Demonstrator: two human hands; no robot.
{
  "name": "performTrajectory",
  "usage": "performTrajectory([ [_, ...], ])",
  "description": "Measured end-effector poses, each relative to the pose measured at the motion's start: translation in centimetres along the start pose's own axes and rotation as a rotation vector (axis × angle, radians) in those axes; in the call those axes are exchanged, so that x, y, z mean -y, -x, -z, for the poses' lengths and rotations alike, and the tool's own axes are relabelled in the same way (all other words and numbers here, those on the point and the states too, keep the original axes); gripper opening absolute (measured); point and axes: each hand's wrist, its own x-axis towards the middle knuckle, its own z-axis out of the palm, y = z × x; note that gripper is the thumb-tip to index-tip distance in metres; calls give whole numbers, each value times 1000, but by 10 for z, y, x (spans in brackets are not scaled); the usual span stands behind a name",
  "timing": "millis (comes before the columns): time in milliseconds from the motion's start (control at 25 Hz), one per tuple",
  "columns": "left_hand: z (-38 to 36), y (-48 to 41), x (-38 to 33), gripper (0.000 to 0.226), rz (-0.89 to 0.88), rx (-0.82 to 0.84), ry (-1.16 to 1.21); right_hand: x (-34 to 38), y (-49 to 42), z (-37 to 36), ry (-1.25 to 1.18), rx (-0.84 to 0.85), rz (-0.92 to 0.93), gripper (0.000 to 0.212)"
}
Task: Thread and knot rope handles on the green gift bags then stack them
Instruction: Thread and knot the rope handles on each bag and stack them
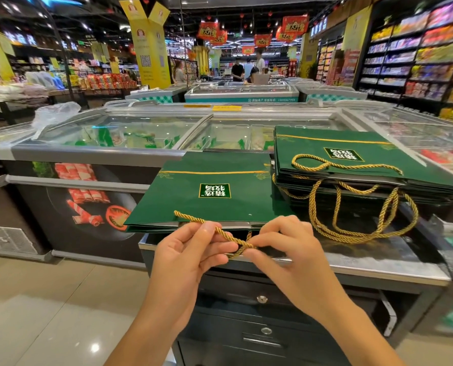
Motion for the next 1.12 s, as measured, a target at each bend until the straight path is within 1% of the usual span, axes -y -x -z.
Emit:
performTrajectory([
  [80,-1,-3,-2,25,-50,3,-37,-3,-12,12,-73,39,-50,23],
  [160,-3,-9,-5,18,-120,6,-166,-8,-27,24,-202,38,-145,18],
  [200,-4,-12,-6,16,-161,7,-275,-11,-35,27,-261,16,-205,15],
  [240,-5,-17,-6,22,-226,5,-417,-13,-42,29,-308,-11,-262,13],
  [280,-7,-22,-6,28,-329,10,-581,-15,-49,28,-347,-35,-313,11],
  [320,-7,-26,-6,31,-473,17,-757,-16,-55,25,-380,-48,-354,9],
  [360,-8,-31,-6,32,-621,35,-922,-17,-59,22,-407,-46,-384,8],
  [400,-8,-37,-3,31,-733,66,-1067,-17,-62,18,-424,-36,-403,8],
  [440,-7,-44,1,28,-786,105,-1184,-18,-65,14,-426,-25,-416,7],
  [520,-4,-56,6,25,-789,151,-1340,-20,-66,9,-382,3,-433,7],
  [600,1,-61,10,33,-757,183,-1409,-22,-66,5,-320,41,-448,6],
  [760,6,-66,16,26,-800,214,-1425,-23,-64,3,-234,99,-431,6],
  [880,6,-65,17,33,-824,191,-1450,-24,-63,2,-226,79,-409,6],
  [1120,7,-60,20,30,-875,145,-1455,-28,-54,0,-253,40,-381,6],
])
